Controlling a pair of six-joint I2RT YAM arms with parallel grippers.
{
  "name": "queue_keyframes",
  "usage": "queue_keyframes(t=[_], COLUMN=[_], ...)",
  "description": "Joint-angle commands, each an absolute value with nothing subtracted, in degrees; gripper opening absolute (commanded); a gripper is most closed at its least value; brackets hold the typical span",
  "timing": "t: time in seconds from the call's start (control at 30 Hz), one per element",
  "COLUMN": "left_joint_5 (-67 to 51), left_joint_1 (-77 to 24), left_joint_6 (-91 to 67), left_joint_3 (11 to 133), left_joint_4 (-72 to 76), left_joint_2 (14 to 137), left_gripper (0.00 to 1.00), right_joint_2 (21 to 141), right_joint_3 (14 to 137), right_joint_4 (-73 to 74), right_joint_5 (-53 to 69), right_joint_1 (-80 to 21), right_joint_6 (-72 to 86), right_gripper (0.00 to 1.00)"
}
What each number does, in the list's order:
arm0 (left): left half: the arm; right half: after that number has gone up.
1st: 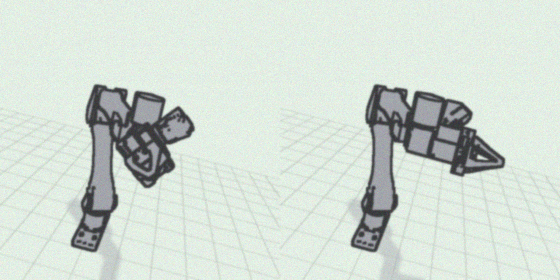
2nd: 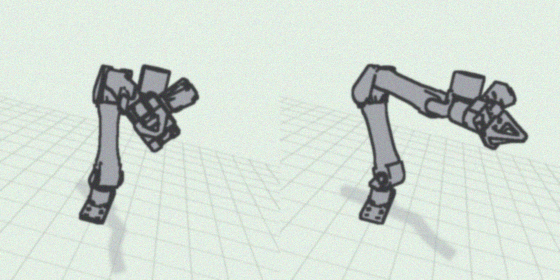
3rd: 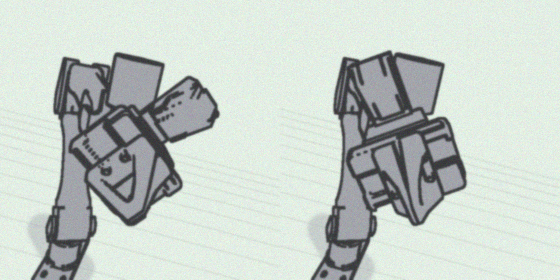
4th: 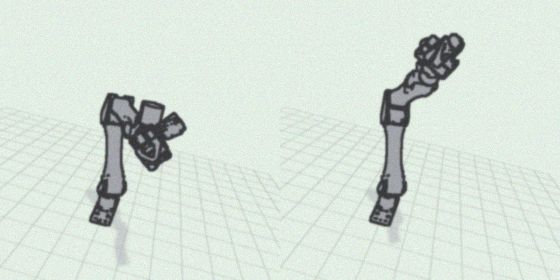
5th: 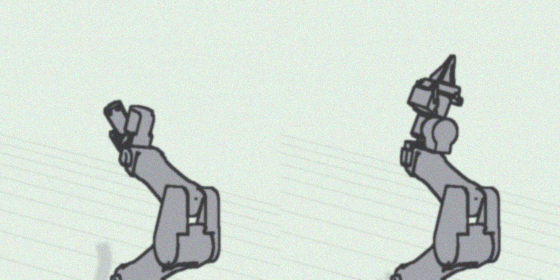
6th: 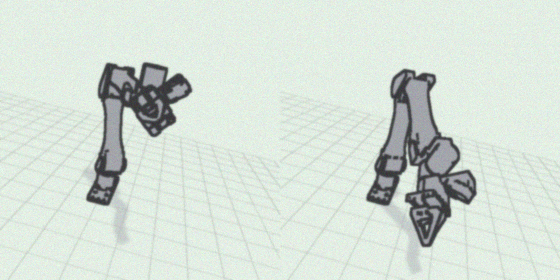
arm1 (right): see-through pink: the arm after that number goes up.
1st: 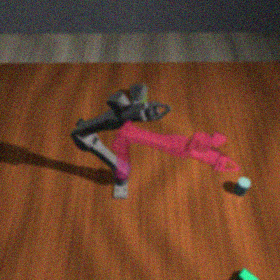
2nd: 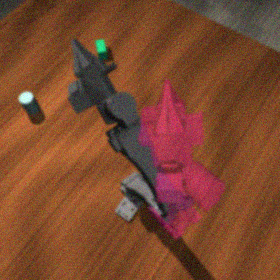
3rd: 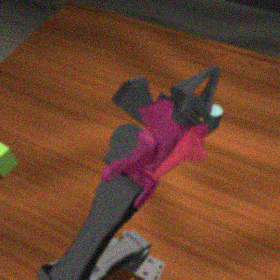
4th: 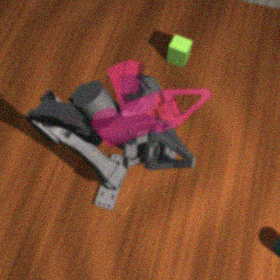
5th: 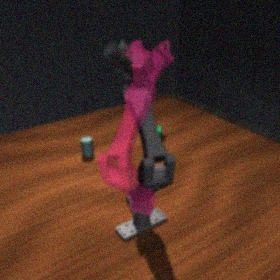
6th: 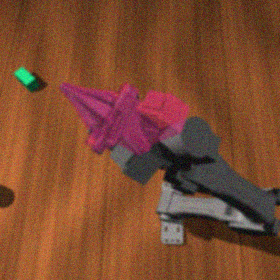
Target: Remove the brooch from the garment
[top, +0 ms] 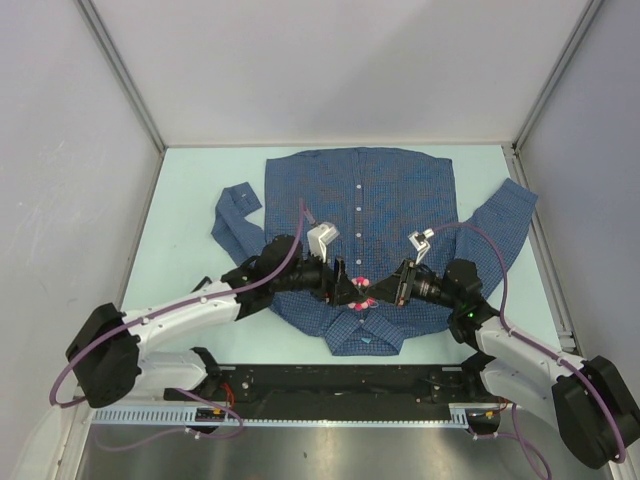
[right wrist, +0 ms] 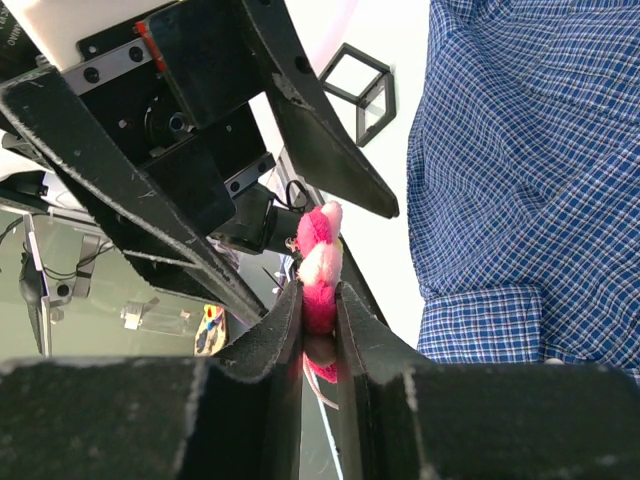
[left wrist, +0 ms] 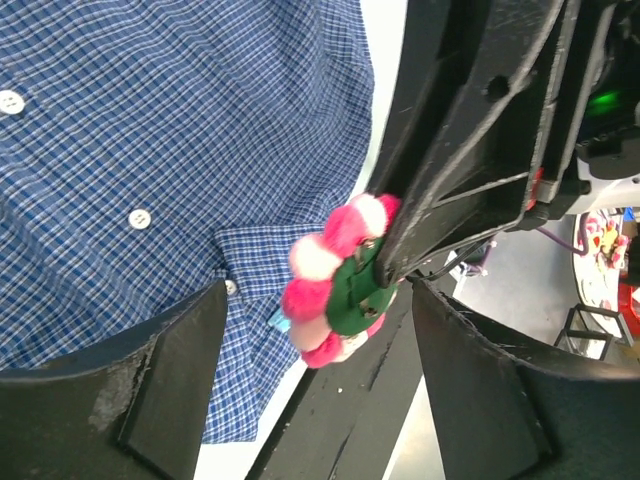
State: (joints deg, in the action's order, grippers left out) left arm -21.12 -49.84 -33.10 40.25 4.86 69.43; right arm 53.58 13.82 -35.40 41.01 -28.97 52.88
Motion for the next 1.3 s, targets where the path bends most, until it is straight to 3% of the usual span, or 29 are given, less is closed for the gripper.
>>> queue_keyframes(t=[0.0,0.07,0.17,0.27,0.43,0.83,1.27], left_joint_5=[-20.3,-19.6,-18.8,-18.1,-19.2,-21.0,-26.3], left_joint_1=[-51.0,-51.3,-51.6,-51.6,-51.6,-51.6,-51.5], left_joint_6=[-33.7,-33.8,-33.8,-33.8,-34.1,-35.2,-38.3], left_joint_3=[43.1,43.4,43.8,43.6,43.1,42.2,41.7], left_joint_4=[8.1,8.1,7.4,7.4,8.7,11.2,15.6], left_joint_2=[70.0,70.0,70.1,70.0,70.0,70.2,71.6], left_gripper=[0.77,0.76,0.67,0.49,0.4,0.3,0.29], right_joint_2=[53.4,53.4,53.1,52.5,52.8,52.4,52.9], right_joint_3=[14.5,14.6,14.8,14.9,14.9,14.9,14.6], right_joint_4=[-37.1,-36.7,-36.7,-35.9,-36.0,-36.1,-37.9], right_joint_5=[41.3,41.3,41.3,41.4,41.7,41.8,42.8], right_joint_1=[-28.7,-28.7,-28.7,-28.7,-28.7,-28.8,-29.7], right_joint_6=[52.0,52.1,52.2,52.0,52.0,51.7,50.9], right_gripper=[0.0,0.0,0.0,0.0,0.0,0.0,0.0])
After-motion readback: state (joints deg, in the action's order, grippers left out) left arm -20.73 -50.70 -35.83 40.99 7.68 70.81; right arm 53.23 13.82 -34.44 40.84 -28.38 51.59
